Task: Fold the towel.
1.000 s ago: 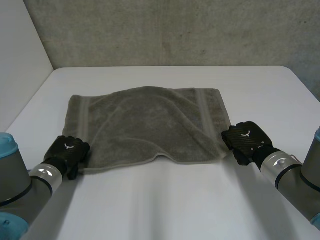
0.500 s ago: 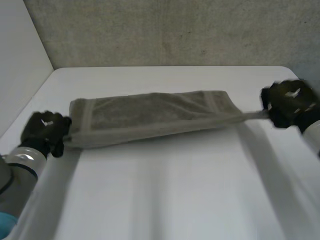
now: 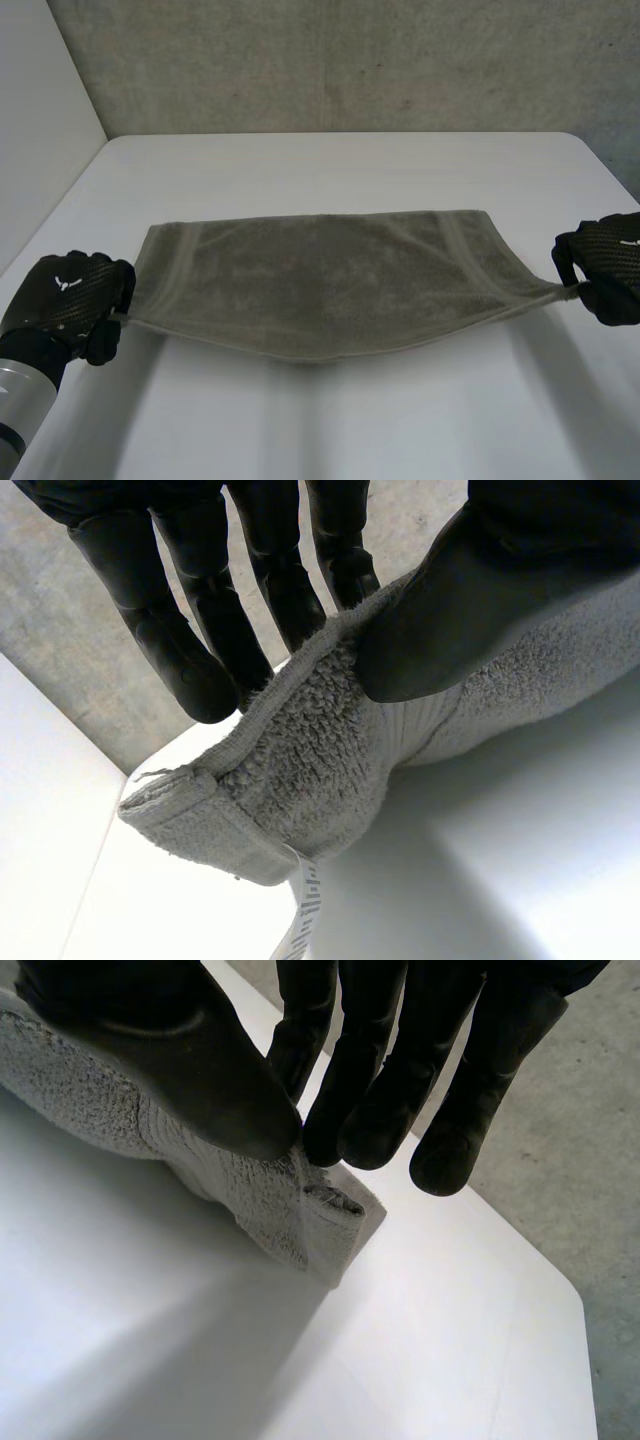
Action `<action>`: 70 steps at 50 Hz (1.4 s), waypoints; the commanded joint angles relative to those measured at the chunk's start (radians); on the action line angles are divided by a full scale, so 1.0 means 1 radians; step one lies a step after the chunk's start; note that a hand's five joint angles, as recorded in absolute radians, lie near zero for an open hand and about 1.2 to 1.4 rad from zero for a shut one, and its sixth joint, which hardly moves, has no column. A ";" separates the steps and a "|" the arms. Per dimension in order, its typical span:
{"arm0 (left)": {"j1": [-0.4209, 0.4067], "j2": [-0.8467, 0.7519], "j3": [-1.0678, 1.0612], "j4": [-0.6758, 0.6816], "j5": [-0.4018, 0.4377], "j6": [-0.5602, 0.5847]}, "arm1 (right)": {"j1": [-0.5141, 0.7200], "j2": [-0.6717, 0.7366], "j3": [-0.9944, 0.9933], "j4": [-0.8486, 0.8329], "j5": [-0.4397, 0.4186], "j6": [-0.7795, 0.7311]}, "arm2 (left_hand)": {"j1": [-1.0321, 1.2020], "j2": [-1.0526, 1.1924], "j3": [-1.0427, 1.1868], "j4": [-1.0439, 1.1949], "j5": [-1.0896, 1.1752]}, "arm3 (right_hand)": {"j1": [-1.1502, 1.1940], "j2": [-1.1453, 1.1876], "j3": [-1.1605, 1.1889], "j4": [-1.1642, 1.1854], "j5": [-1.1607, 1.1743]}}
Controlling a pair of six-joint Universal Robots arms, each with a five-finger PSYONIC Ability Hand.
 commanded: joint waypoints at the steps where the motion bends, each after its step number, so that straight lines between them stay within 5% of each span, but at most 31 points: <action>1: 0.016 -0.014 0.037 0.004 0.038 0.002 | 0.007 0.023 -0.036 0.003 0.001 -0.031 | -0.049 -0.108 -0.143 -0.119 -0.262 | 0.059 0.058 0.057 0.058 0.044; 7: 0.030 -0.216 0.162 0.072 0.084 -0.005 | 0.063 0.181 -0.134 -0.064 0.001 -0.025 | -0.049 -0.108 -0.143 -0.119 -0.262 | 0.059 0.058 0.057 0.058 0.044; 20: -0.030 -0.835 0.710 0.104 0.055 -0.006 | 0.319 0.805 -0.703 -0.112 0.259 0.039 | -0.049 -0.108 -0.143 -0.119 -0.262 | 0.059 0.058 0.057 0.058 0.044; 31: -0.082 -1.111 1.090 0.080 0.024 -0.009 | 0.349 1.124 -1.125 -0.251 0.334 0.243 | -0.049 -0.108 -0.143 -0.119 -0.262 | 0.059 0.058 0.057 0.058 0.044; 39: -0.111 -1.244 1.295 0.037 -0.007 -0.008 | 0.382 1.275 -1.337 -0.313 0.400 0.250 | -0.049 -0.108 -0.143 -0.119 -0.262 | 0.059 0.058 0.057 0.058 0.044; 42: -0.116 -1.272 1.340 0.032 -0.030 -0.011 | 0.383 1.298 -1.369 -0.311 0.406 0.250 | -0.049 -0.108 -0.143 -0.119 -0.262 | 0.059 0.058 0.057 0.058 0.044; 43: -0.116 -1.276 1.347 0.032 -0.039 -0.014 | 0.385 1.316 -1.392 -0.311 0.409 0.250 | -0.049 -0.108 -0.143 -0.119 -0.262 | -0.338 -0.339 -0.340 -0.339 -0.353; 44: -0.119 -1.276 1.347 0.032 -0.047 -0.017 | 0.388 1.327 -1.404 -0.311 0.409 0.250 | -0.409 -0.468 -0.503 -0.479 -0.622 | -0.984 -0.985 -0.986 -0.986 -0.999; 45: -0.119 -1.276 1.347 0.032 -0.047 -0.017 | 0.388 1.327 -1.404 -0.311 0.409 0.250 | -0.413 -0.472 -0.507 -0.482 -0.626 | -0.991 -0.992 -0.993 -0.992 -1.006; 46: -0.122 -1.276 1.346 0.031 -0.054 -0.018 | 0.394 1.330 -1.406 -0.311 0.412 0.250 | -1.029 -1.088 -1.123 -1.098 -1.242 | -1.163 -1.163 -1.164 -1.164 -1.177; 47: -0.122 -1.276 1.346 0.031 -0.054 -0.018 | 0.399 1.329 -1.404 -0.307 0.421 0.251 | -1.035 -1.094 -1.129 -1.105 -1.248 | -1.163 -1.163 -1.164 -1.164 -1.177; 48: -0.127 -1.270 1.343 0.026 -0.071 -0.023 | 0.399 1.329 -1.404 -0.307 0.421 0.251 | -1.271 -1.330 -1.365 -1.340 -1.484 | -1.163 -1.163 -1.164 -1.164 -1.177; 55: -0.139 -1.139 1.227 0.006 -0.162 -0.072 | 0.411 1.210 -1.229 -0.297 0.426 0.247 | -1.258 -1.317 -1.352 -1.328 -1.471 | -1.163 -1.163 -1.164 -1.164 -1.177; 70: -0.117 -0.763 0.782 0.027 -0.162 -0.190 | 0.394 0.855 -0.662 -0.313 0.404 0.217 | -1.261 -1.320 -1.355 -1.331 -1.474 | -1.163 -1.163 -1.164 -1.164 -1.177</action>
